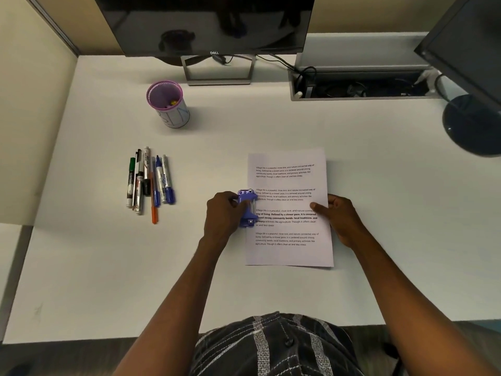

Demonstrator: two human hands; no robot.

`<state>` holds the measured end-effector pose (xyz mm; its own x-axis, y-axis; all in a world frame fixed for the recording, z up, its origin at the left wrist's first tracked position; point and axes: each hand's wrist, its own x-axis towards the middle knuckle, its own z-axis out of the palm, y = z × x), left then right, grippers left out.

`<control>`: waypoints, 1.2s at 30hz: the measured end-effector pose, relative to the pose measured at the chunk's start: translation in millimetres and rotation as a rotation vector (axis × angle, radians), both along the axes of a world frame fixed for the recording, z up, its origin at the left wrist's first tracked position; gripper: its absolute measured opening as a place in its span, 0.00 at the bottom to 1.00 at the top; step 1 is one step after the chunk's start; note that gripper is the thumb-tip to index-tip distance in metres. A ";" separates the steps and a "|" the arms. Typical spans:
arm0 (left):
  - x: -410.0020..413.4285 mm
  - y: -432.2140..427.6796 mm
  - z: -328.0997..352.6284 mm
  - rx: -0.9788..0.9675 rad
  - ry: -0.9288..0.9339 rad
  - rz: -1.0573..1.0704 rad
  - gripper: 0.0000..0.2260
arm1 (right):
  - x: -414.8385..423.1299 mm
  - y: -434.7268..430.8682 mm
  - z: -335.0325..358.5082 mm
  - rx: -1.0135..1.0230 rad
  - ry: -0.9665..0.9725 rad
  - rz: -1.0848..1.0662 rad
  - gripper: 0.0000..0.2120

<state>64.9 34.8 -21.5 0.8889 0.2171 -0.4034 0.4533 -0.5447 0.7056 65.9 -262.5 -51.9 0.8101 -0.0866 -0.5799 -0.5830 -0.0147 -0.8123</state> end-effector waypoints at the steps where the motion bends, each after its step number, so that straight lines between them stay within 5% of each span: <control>1: 0.1 0.2 0.2 -0.009 0.005 0.006 0.13 | 0.3 -0.3 0.6 -0.006 -0.002 0.010 0.15; 36: 3.6 -0.8 3.6 -0.157 0.102 0.149 0.12 | -2.9 -8.3 14.9 -0.219 0.047 -0.010 0.08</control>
